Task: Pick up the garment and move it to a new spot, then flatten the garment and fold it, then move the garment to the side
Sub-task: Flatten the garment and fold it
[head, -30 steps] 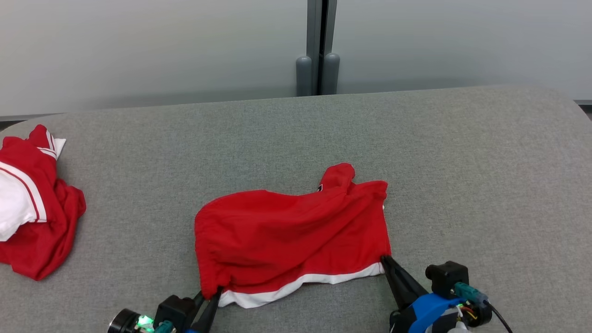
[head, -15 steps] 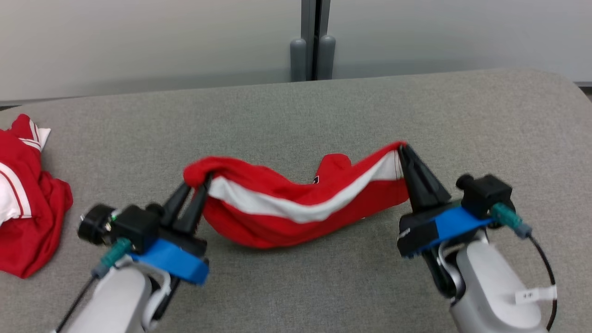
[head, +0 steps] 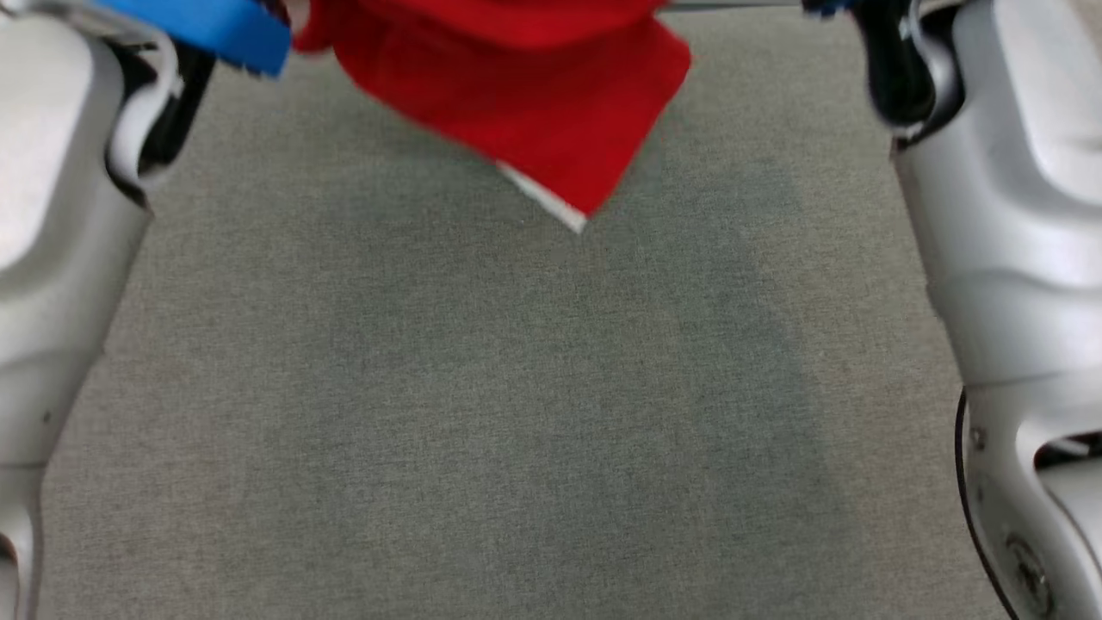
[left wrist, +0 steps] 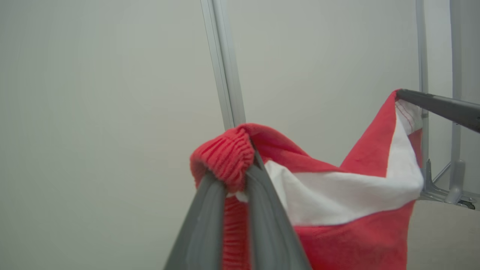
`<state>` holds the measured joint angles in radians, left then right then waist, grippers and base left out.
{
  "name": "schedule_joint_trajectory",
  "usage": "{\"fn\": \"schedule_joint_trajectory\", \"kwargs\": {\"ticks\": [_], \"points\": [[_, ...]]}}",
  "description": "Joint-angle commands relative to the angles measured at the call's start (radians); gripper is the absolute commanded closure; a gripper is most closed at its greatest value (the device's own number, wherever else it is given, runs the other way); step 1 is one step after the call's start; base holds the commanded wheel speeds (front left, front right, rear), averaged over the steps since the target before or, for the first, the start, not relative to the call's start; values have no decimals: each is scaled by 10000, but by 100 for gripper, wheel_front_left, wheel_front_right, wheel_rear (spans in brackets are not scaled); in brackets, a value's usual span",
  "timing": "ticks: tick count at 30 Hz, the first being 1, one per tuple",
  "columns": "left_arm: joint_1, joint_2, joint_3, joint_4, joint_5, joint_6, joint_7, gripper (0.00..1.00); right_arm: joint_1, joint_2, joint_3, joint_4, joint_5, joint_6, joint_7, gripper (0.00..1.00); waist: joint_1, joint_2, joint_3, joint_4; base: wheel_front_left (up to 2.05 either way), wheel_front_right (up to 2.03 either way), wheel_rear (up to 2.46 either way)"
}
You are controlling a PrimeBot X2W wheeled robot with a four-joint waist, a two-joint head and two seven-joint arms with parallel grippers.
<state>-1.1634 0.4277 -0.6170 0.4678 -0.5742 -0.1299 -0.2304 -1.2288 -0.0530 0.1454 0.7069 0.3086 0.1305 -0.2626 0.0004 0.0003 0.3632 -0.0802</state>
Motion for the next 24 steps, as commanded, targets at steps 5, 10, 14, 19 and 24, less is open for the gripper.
{"fn": "schedule_joint_trajectory", "kwargs": {"ticks": [5,10,14,19,24], "points": [[-2210,-166,-724,944,-735,-9,-150,100,-2002,-56,-472,1032,126,5,-33,100,-4,-3,617,-27,0,0,0],[-2805,-328,-1473,1606,-1404,-9,-287,100,-2348,-112,-363,1583,181,5,-35,100,-4,-3,855,-103,0,0,0],[-1944,-232,-2007,1826,-1831,-9,-352,100,-1439,-142,56,1586,388,5,-33,100,-4,-3,879,-182,0,0,0],[-484,-146,-2064,1384,-1735,-9,-353,100,29,-291,571,1164,785,5,-33,100,-4,-3,716,-226,0,0,0],[2069,-428,-1407,650,-1334,-9,-355,100,2331,-662,1239,167,1341,5,-35,100,-4,-3,265,-195,0,0,0]]}}
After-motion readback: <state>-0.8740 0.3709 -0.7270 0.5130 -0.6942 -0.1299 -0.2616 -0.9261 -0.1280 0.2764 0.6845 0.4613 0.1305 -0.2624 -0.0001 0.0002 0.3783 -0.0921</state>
